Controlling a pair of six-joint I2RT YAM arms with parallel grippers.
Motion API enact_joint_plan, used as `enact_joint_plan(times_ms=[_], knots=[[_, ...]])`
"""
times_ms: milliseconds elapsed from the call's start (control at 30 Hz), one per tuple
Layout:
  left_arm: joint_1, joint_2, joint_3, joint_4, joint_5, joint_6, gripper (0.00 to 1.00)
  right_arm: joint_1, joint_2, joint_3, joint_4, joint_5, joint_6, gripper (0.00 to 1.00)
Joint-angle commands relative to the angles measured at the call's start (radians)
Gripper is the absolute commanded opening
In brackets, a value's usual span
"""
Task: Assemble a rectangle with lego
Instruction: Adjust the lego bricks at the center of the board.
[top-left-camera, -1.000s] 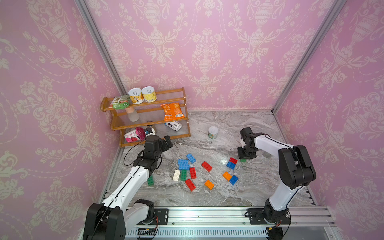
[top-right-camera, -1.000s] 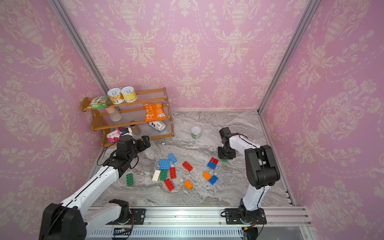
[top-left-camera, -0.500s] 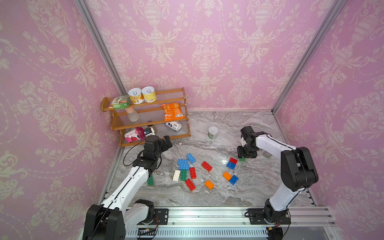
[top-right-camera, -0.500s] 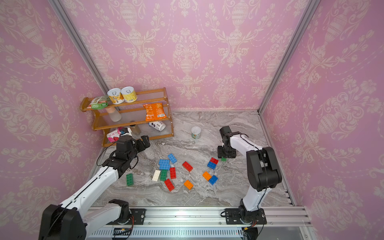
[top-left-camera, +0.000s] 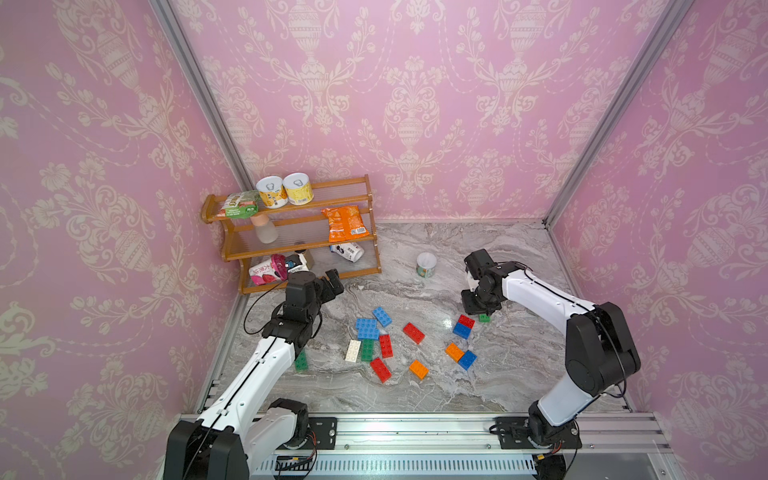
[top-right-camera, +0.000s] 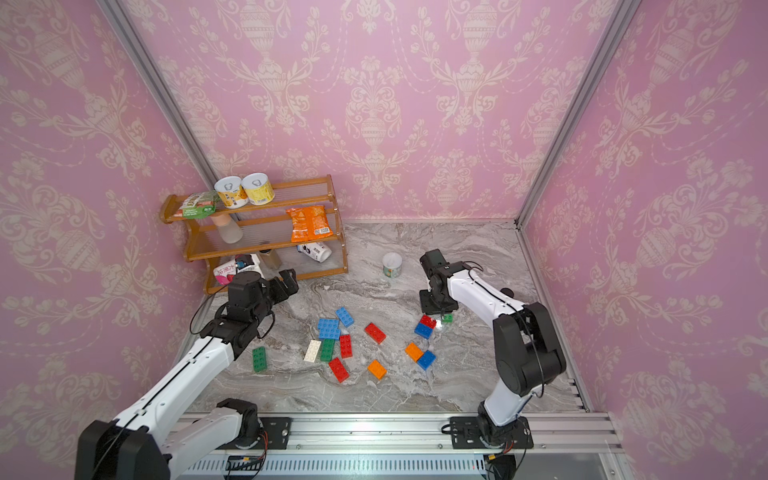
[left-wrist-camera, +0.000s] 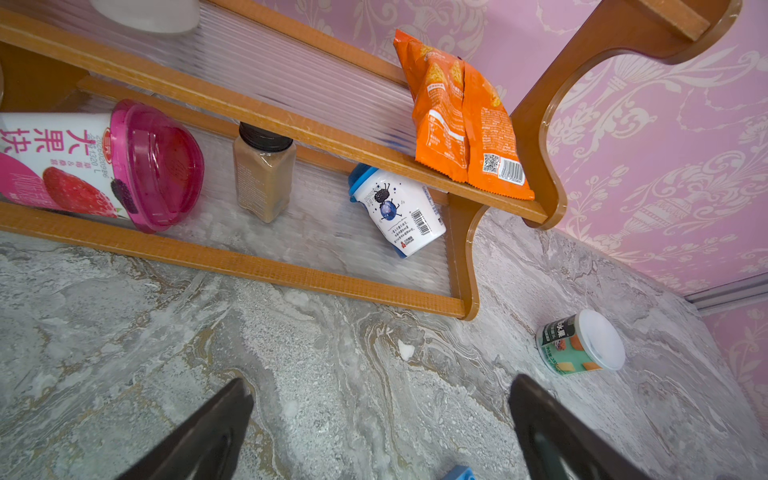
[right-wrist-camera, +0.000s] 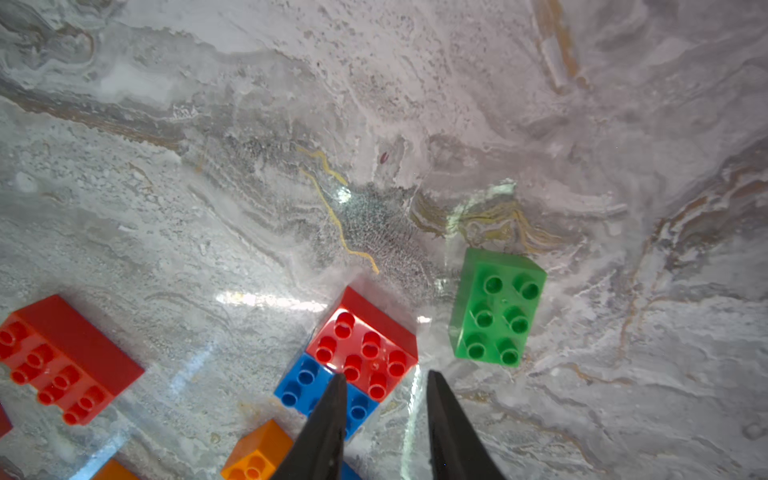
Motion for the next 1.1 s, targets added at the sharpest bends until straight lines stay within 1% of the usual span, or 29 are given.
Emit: enact_joint_plan(times_ms=[0, 133, 400, 500, 533, 767, 867, 1067], knots=[[-0.004, -0.015, 0.015, -0.016, 0.023, -0.013, 0.99, 0.008, 0.054, 0.046, 0.012, -0.017, 0.017, 0.31], [-0.004, -0.026, 0.007, -0.017, 0.024, -0.013, 0.99, 0.008, 0.09, 0.061, 0.016, 0.026, 0.023, 0.27], [-0.004, -0.034, -0.006, -0.013, 0.024, -0.015, 0.99, 0.008, 0.118, 0.03, 0.018, 0.026, 0.047, 0.2], [-0.004, -0.033, -0.005, -0.012, 0.024, -0.013, 0.99, 0.008, 0.087, -0.008, 0.031, 0.016, 0.066, 0.2], [-0.004, -0.033, -0.004, -0.011, 0.021, -0.013, 0.99, 0.009, 0.072, -0.053, 0.036, 0.012, 0.075, 0.2], [-0.004, -0.017, 0.004, 0.0, 0.03, -0.012, 0.99, 0.009, -0.034, -0.176, 0.046, -0.019, 0.139, 0.2], [-0.004, -0.014, 0.0, 0.004, 0.034, -0.016, 0.99, 0.014, -0.079, -0.231, 0.053, -0.042, 0.182, 0.2], [-0.004, -0.015, -0.001, 0.006, 0.029, -0.016, 0.99, 0.063, -0.151, -0.348, 0.131, -0.101, 0.296, 0.2]])
